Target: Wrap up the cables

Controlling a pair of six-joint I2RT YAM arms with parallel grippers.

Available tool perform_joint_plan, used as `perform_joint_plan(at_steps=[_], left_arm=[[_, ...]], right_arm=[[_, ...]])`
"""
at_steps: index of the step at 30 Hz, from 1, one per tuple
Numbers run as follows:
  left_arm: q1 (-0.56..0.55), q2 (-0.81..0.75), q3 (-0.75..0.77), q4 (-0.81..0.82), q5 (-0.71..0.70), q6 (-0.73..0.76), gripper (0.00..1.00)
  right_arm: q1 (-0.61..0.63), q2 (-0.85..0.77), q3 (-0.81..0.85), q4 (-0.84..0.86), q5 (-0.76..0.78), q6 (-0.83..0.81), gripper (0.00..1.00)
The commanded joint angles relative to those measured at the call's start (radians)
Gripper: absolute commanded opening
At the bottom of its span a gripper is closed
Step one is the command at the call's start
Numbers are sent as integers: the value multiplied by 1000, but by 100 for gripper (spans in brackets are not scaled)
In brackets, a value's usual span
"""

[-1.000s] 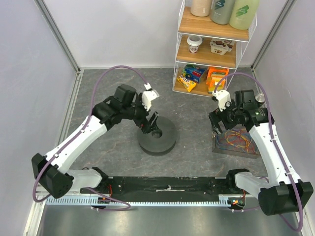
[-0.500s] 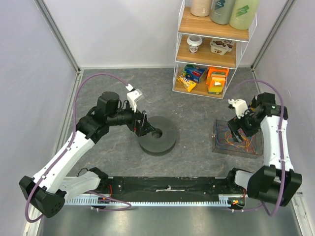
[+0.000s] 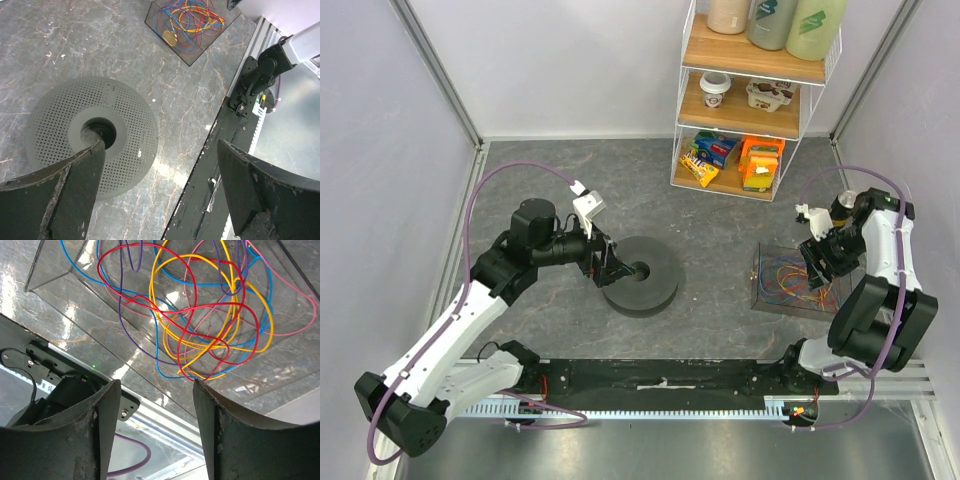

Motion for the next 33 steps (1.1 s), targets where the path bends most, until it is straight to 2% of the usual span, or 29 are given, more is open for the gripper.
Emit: perform_joint_plan(at_steps=[1,10,25,28,33], left_arm=[[6,-29,-33,65,57,-61,97],[6,-42,-71,89,51,-68,97],[6,-28,-91,114,56,-115,97],[6,-26,-96,114,52,-119,96],[6,-16,-73,89,51,-108,96]], right_arm=[[-2,57,37,15,-28,53,64],[7,94,-30,173,-13,165,57],[19,147,-133,320,-5,203,47],[21,153,-137,331,-3,205,39],[21,127,-118,290,-17,197,17]])
